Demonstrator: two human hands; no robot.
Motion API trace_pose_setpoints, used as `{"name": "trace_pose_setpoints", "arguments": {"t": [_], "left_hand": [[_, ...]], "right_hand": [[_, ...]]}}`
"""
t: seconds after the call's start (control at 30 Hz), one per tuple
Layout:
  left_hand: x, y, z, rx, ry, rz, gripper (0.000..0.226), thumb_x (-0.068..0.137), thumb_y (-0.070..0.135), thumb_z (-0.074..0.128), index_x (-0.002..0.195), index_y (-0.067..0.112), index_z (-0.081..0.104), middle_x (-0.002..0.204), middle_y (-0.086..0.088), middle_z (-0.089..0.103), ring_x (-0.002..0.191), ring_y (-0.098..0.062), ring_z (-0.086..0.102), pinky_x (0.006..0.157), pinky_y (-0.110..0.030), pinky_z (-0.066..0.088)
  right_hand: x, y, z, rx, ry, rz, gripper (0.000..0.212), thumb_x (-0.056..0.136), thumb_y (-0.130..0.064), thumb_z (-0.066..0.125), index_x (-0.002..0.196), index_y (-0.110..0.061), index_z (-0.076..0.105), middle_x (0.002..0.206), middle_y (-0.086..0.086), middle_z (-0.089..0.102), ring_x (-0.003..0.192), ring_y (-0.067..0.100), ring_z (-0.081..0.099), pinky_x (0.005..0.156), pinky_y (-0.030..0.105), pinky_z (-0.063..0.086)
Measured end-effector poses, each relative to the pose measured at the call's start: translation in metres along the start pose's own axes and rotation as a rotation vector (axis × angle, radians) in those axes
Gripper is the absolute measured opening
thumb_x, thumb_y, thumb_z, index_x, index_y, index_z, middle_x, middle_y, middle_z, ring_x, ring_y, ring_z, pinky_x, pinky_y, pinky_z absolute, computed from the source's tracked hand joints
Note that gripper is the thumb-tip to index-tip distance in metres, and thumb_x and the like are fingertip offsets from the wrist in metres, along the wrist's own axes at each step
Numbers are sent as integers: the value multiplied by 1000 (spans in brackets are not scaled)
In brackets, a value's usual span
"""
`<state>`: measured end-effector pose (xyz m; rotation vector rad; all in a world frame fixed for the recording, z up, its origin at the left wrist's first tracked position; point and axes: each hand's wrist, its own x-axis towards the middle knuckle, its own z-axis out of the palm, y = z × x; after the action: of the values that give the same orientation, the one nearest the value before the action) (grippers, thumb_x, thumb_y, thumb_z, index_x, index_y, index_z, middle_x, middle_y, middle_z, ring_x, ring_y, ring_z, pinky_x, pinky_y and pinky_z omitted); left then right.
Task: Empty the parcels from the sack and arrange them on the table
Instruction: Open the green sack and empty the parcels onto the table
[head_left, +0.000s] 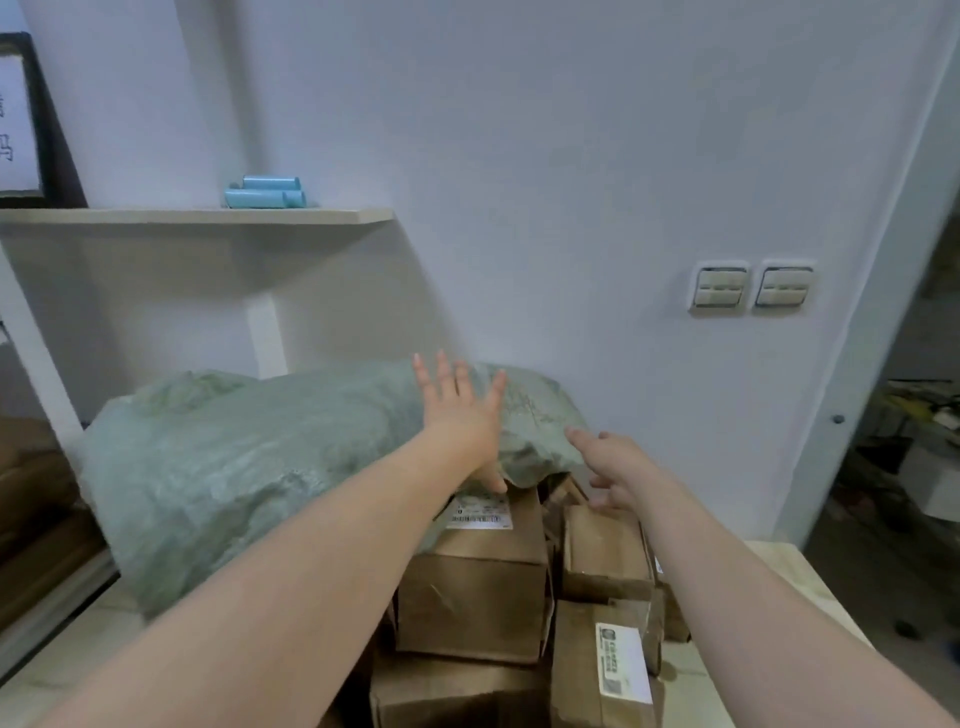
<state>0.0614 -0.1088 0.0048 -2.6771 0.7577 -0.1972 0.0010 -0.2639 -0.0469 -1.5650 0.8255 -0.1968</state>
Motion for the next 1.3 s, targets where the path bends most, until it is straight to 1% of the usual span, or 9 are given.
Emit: {"name": "trace_pose_setpoints", "arguments": {"t": [0.2,0.33,0.43,0.53,0.67,0.77,0.87,1.17,1.3], "left_hand": [[64,-23,46,-87,-12,-173,149,57,74,74,141,26,-39,152,-31,-27,139,-59,-12,98,-80,-13],[97,-43,77,-251,-105,-332,127,79,37,74,146,21,-33,147,-28,38,132,-44,40,102,-80,1],[109,-57,96,-299,-101,-342,77,89,17,56,155,20,16,116,-8,65,118,-34,55,106,-75,14],[113,-67,103,-396,16,-343,34,87,9,48,113,26,64,113,-4,65,109,-29,60,107,-61,28],[114,-76,95,-688,162,-453,29,88,9,47,101,29,62,108,-6,66,107,-30,60,107,-50,33],[109,-86,89,-833,293,-523,21,89,8,44,90,26,54,78,1,55,90,-29,56,105,-50,34],[101,-93,80,-913,405,-584,19,88,5,40,87,23,48,65,6,40,77,-26,44,102,-49,37],[68,-104,50,-1104,577,-696,16,90,7,40,88,22,45,73,2,47,78,-25,40,103,-53,35],[60,-107,46,-1081,565,-683,17,88,8,42,90,24,46,80,1,53,78,-24,45,102,-52,35]], "right_hand": [[69,4,13,-64,99,-59,93,89,-48,64,150,-4,10,152,14,33,135,31,39,100,39,39],[128,9,21,-117,103,-8,115,75,-62,71,151,0,9,154,14,31,139,32,35,107,41,34],[164,13,39,-120,60,-15,120,53,-67,82,143,0,37,142,12,50,127,27,50,101,32,41],[185,16,59,-139,63,-42,64,73,-29,84,123,3,58,124,9,64,105,22,62,77,19,50],[186,11,69,-433,216,-80,32,86,-18,62,115,-6,68,119,12,67,106,27,64,78,25,48],[164,-8,69,-351,310,-215,25,90,-15,57,107,-15,74,116,4,69,109,27,61,93,31,49],[138,-29,64,-297,350,-418,27,94,-14,51,106,-18,75,101,1,68,96,21,60,85,24,44],[88,-67,47,-67,292,-632,25,95,-11,50,95,-25,70,101,-6,65,92,8,57,76,19,42],[73,-77,42,149,235,-592,27,96,-11,44,87,-24,66,96,-5,60,99,17,55,87,32,51]]}}
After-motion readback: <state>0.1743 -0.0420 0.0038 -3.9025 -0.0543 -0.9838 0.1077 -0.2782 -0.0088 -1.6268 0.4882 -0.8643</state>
